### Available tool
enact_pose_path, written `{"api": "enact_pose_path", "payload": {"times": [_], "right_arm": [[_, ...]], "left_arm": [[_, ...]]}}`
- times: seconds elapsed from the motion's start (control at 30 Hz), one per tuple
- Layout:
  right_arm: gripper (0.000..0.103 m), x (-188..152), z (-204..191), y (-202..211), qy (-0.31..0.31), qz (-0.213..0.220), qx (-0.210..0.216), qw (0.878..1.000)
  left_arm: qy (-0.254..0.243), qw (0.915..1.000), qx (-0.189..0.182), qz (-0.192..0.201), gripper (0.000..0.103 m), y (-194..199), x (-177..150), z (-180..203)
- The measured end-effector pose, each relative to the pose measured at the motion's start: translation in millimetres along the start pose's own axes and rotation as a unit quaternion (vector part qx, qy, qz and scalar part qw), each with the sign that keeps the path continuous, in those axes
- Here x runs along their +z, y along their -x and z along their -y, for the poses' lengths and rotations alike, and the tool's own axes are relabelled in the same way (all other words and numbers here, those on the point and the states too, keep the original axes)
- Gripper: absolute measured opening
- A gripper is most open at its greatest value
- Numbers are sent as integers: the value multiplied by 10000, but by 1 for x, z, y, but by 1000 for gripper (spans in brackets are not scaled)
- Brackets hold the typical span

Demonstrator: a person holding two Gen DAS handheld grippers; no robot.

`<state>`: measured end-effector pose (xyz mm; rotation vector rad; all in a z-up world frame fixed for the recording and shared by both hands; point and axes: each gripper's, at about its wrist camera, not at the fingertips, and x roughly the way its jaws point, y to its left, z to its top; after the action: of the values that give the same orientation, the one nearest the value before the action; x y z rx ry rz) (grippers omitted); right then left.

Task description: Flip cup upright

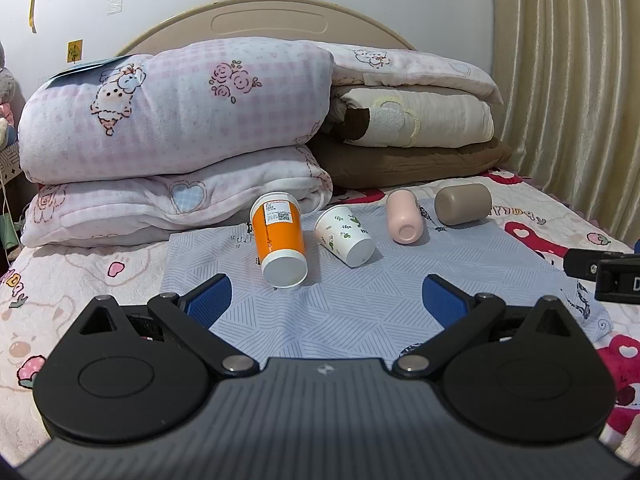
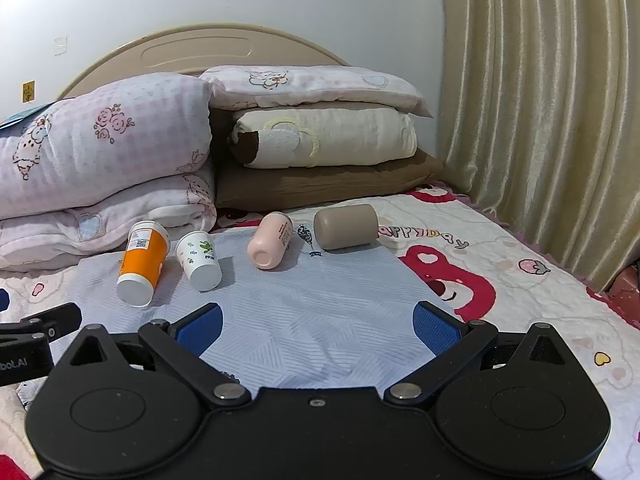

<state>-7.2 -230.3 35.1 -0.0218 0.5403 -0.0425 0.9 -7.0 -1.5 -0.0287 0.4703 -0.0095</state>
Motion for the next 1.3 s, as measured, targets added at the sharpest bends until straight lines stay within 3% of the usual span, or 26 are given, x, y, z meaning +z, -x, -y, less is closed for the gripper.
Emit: {"api": "enact_pose_path", "payload": {"times": [0.8, 1.0, 1.13, 1.3], "right_arm": [[103, 5, 2, 7, -23, 198, -43, 9998], [103, 6, 0, 6, -42, 155, -2, 9999], [103, 14, 8, 10, -234, -27, 337, 9992], [103, 42, 13, -1, -423, -371, 973, 9937]], "left_arm": [[8, 10000, -28, 5, 103, 1, 1, -1], [135, 9995, -77, -272, 103, -1, 5, -5], [79, 9988, 70, -480, 103, -2, 14, -8], [145, 9972, -253, -688, 103, -8, 48, -15]]}}
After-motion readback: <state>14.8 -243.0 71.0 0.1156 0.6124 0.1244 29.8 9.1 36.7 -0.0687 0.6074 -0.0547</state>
